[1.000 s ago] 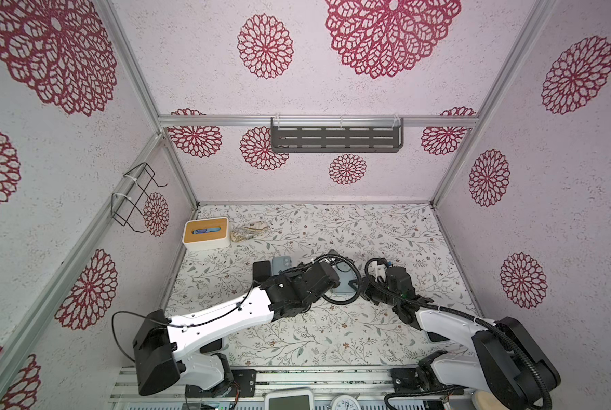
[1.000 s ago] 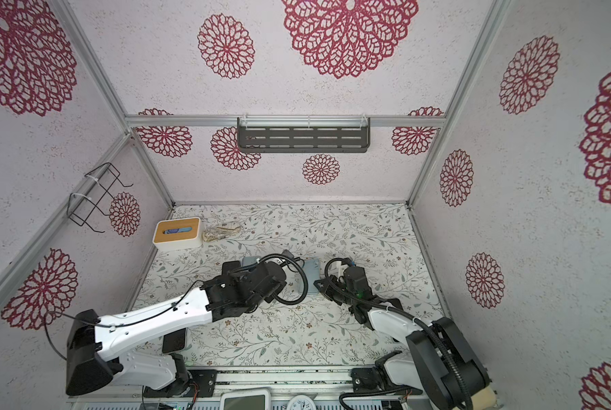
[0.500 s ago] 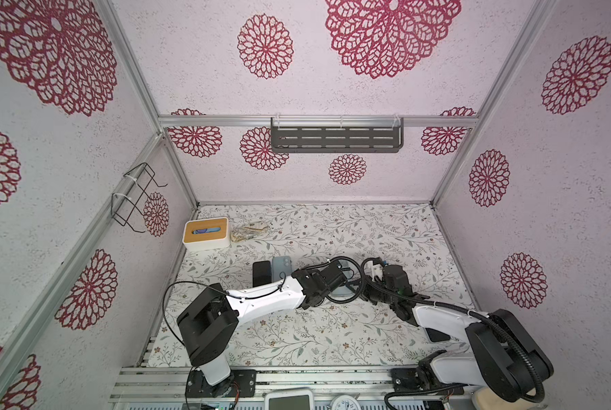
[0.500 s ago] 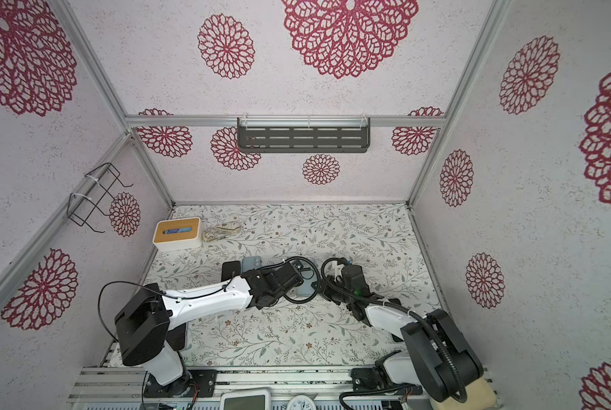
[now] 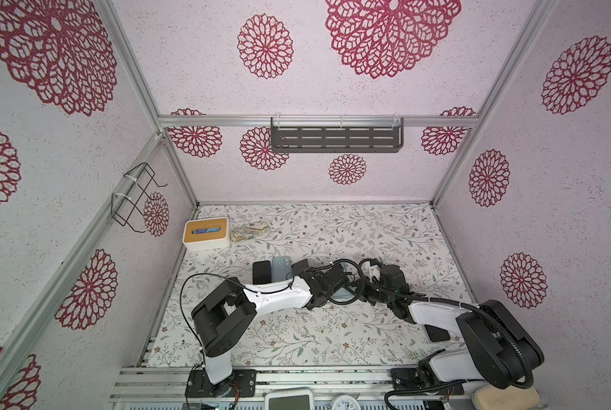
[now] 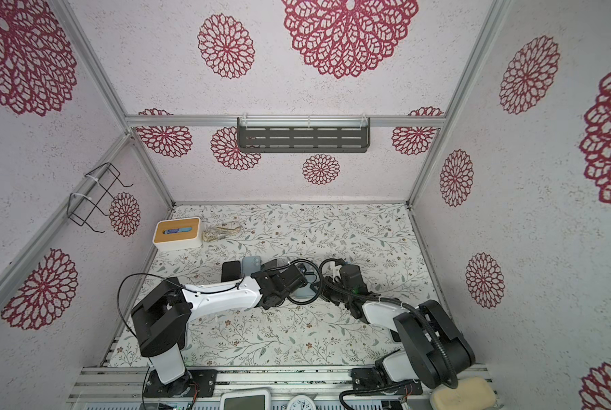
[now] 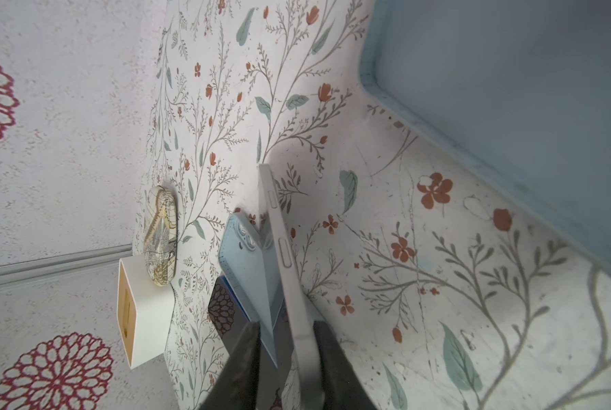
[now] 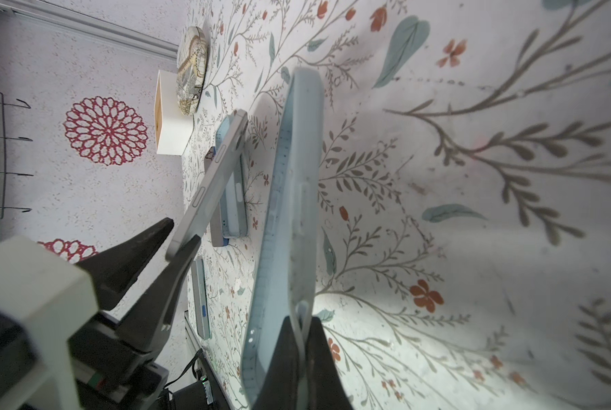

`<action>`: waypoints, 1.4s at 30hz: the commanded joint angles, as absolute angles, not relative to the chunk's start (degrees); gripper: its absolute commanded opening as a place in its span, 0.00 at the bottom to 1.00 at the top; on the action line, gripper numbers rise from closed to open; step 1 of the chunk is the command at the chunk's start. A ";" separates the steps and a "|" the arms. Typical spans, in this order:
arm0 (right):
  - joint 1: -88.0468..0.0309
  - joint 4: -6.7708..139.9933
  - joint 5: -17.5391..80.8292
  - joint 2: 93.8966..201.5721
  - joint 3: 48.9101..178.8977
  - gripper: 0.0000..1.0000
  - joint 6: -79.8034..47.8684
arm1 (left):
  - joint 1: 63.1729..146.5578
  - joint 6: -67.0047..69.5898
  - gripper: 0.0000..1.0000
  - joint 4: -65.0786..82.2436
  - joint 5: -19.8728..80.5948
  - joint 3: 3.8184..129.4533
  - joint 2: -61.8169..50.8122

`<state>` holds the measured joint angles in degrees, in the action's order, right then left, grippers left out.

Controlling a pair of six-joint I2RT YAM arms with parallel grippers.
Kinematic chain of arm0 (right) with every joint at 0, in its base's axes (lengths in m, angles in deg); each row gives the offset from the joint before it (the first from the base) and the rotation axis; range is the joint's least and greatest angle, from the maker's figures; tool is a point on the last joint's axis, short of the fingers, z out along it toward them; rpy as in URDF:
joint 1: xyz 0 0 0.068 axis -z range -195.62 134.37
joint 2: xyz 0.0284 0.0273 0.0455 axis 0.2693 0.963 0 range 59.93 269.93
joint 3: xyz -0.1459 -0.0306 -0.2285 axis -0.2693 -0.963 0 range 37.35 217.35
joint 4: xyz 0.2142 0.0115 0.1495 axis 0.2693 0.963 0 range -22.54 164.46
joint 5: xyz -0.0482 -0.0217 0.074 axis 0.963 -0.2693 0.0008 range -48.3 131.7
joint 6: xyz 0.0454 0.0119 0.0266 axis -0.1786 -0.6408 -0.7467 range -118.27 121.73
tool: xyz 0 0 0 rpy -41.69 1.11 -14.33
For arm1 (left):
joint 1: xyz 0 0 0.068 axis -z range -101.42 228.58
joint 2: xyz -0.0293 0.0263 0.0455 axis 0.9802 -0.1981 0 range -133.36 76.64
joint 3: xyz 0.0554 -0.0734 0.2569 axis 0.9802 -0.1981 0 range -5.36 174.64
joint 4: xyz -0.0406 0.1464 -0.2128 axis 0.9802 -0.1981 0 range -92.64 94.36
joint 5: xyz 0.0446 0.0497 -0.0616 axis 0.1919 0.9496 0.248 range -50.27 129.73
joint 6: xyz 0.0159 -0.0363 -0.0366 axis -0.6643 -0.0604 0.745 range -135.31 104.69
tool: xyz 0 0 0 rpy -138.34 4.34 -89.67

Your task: Take the phone out of the phone case

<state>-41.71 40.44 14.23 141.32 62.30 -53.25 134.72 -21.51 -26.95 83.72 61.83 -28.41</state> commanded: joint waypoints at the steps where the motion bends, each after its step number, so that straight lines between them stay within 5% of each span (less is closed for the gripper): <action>1: -40.87 37.87 12.94 143.20 64.71 0.00 -51.35 | 134.81 -20.27 0.32 -26.14 83.59 61.26 -29.56; 12: -40.91 35.29 11.12 148.61 67.61 0.00 -51.82 | 135.35 -18.48 0.39 -24.38 83.22 60.10 -31.59; 21: -41.51 37.10 14.89 152.23 70.90 0.00 -49.27 | 131.35 -8.46 0.78 -25.87 82.43 59.26 -22.10; 28: -44.47 37.66 21.73 156.98 74.74 0.00 -45.78 | 121.70 5.79 1.00 -28.41 68.07 56.75 -5.29; 42: -50.29 40.26 29.70 165.37 82.57 0.00 -43.97 | 108.74 14.68 0.97 -40.60 57.67 61.28 8.67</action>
